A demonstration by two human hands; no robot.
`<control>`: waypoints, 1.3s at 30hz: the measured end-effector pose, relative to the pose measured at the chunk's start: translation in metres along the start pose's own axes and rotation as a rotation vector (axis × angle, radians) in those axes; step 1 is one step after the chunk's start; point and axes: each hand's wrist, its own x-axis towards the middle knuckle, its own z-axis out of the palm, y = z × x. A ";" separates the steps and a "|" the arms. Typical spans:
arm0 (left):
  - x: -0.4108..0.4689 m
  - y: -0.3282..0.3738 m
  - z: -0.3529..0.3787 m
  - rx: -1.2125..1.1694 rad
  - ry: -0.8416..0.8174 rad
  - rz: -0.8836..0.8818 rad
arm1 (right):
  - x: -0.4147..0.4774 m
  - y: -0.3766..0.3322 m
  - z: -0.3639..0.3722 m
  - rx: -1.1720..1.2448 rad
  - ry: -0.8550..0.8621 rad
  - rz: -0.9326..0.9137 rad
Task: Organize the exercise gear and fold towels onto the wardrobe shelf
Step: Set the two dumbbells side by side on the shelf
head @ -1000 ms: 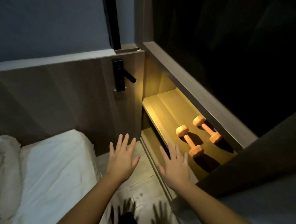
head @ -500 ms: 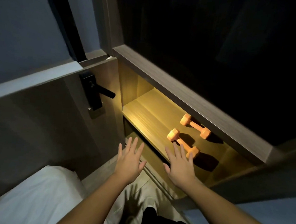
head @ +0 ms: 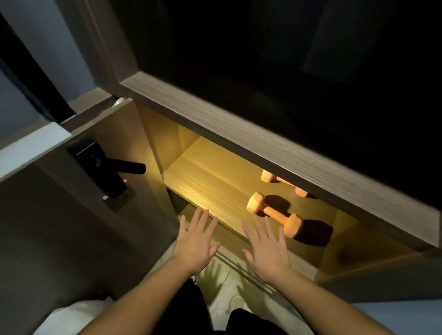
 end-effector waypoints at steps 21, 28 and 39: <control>0.028 -0.095 0.225 0.054 0.260 0.331 | 0.001 -0.117 0.225 0.101 0.243 0.496; 0.046 -0.062 0.209 0.036 0.374 0.396 | -0.013 -0.082 0.196 0.081 0.345 0.574; 0.197 0.019 0.149 0.016 0.411 0.485 | 0.084 0.061 0.155 0.214 0.322 0.756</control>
